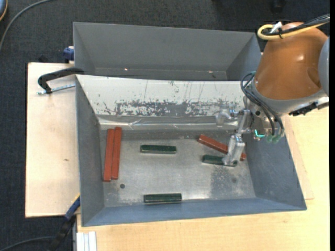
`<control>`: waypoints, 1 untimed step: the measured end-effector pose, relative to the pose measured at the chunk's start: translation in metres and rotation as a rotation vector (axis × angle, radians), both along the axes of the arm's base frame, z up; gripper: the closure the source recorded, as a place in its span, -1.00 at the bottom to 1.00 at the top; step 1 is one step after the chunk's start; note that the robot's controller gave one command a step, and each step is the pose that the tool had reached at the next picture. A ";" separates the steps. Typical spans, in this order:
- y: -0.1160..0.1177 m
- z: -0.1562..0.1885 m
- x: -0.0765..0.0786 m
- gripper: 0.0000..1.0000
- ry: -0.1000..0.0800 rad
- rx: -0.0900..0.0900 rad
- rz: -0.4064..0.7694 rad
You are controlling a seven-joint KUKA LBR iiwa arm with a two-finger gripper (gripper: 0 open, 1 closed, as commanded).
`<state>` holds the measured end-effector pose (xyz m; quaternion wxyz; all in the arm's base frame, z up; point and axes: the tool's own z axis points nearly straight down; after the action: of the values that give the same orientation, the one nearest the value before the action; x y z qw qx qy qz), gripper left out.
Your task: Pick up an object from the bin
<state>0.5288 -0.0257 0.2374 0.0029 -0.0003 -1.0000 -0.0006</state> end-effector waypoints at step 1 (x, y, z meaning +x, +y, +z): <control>-0.053 -0.127 0.023 -1.00 -0.001 -0.001 -0.197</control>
Offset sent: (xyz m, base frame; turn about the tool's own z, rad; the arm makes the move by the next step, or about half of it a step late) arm 0.0239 -0.0524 -0.1242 0.1954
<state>0.5523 -0.0783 0.1101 0.0024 -0.0987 -0.9951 -0.0006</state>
